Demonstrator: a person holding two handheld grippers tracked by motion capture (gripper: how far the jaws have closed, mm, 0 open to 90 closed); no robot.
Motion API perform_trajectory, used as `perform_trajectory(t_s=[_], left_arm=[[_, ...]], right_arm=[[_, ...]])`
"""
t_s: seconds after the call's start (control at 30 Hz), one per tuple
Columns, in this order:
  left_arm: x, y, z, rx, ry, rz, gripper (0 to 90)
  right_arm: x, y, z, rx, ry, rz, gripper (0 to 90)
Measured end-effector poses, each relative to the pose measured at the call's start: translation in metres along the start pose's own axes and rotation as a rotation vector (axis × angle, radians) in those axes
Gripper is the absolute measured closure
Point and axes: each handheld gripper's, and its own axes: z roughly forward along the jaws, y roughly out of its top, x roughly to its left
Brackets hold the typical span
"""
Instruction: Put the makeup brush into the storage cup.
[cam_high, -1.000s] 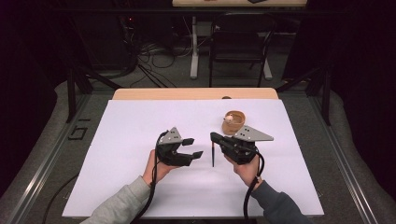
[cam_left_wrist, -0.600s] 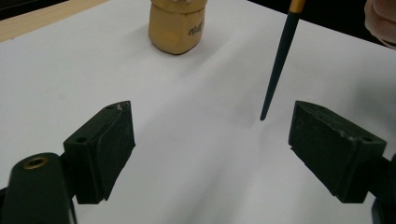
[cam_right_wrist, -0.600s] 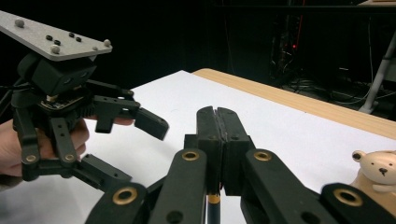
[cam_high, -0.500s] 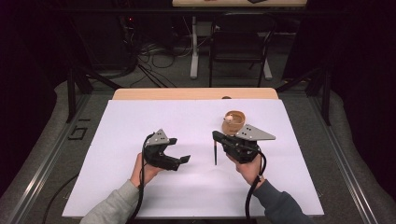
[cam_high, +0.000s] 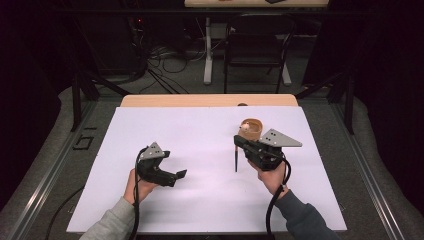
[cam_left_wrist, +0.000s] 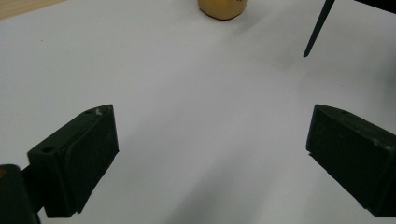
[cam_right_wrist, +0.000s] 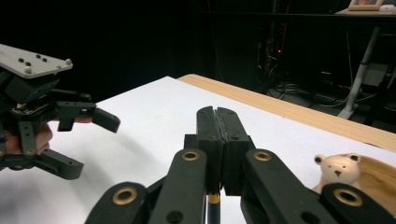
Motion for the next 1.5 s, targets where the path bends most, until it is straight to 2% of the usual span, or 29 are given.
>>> perform_trajectory(t_s=[0.4, 0.5, 0.8, 1.03, 1.5], left_arm=[[0.014, -0.018, -0.018, -0.004, 0.052, -0.024, 0.3], [0.018, -0.023, -0.021, 0.000, 0.072, -0.028, 0.2], [0.020, -0.030, -0.028, 0.002, 0.093, -0.034, 0.2], [0.022, -0.032, -0.031, -0.001, 0.098, -0.041, 0.2], [0.022, -0.031, -0.032, -0.013, 0.102, -0.040, 0.2]], right_arm=[[-0.009, 0.006, -0.005, -0.010, -0.029, -0.001, 89.5], [-0.011, 0.009, -0.008, -0.026, -0.047, -0.008, 89.5], [-0.020, 0.015, -0.010, -0.040, -0.081, -0.015, 89.5], [-0.029, 0.019, -0.007, -0.039, -0.109, -0.017, 89.5], [-0.042, 0.029, -0.004, -0.034, -0.131, -0.016, 89.5]])
